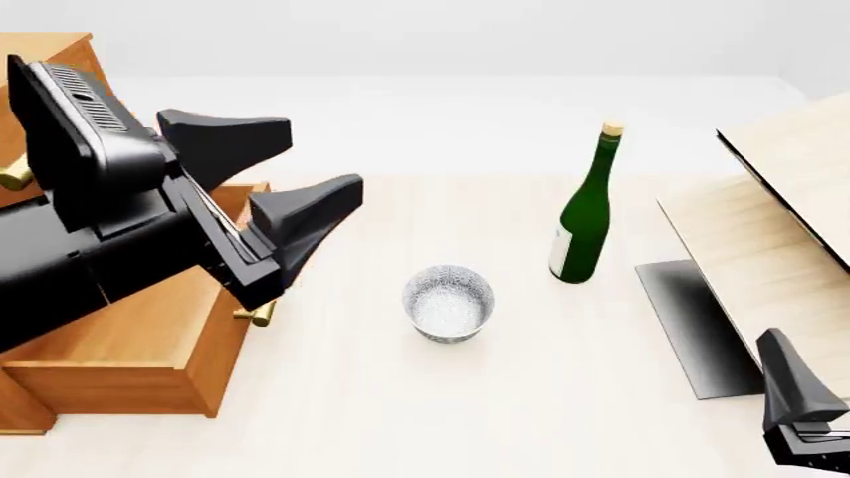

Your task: Put the bowl in the bottom drawer of the cabinet.

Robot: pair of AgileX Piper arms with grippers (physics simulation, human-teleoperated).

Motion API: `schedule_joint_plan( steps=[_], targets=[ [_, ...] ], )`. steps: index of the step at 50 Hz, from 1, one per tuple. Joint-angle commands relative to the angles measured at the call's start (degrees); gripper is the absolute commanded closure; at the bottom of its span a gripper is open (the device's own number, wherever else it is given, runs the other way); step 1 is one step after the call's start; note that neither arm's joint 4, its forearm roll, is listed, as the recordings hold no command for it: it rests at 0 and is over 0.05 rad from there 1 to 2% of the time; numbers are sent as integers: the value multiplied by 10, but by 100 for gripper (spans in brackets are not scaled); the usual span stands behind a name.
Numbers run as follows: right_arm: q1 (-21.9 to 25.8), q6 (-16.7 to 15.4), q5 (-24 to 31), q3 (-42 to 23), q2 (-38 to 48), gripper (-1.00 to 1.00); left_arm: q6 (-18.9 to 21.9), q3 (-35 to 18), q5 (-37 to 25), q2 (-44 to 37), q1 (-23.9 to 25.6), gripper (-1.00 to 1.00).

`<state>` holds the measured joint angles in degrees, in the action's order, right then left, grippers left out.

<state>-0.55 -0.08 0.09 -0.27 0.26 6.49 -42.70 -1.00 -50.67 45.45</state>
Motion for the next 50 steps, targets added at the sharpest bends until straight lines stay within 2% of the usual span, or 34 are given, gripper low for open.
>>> schedule_joint_plan(
  steps=[1, 12, 13, 29, 39, 50],
  targets=[
    [0, 0, 0, 0, 0, -100, -18, -26, 14, -61, 13, -100],
    [0, 0, 0, 0, 0, -100, -20, -51, 8, -100, 9, -100],
    [0, 0, 0, 0, 0, -100, -34, -60, 1, -114, 12, -100],
    [0, 0, 0, 0, 0, -100, -50, -93, -19, -174, 21, -100],
    [0, 0, 0, 0, 0, -100, -79, -95, -12, -206, 28, -100],
    [0, 0, 0, 0, 0, -100, -92, -121, -39, -241, 33, -100]
  ],
)
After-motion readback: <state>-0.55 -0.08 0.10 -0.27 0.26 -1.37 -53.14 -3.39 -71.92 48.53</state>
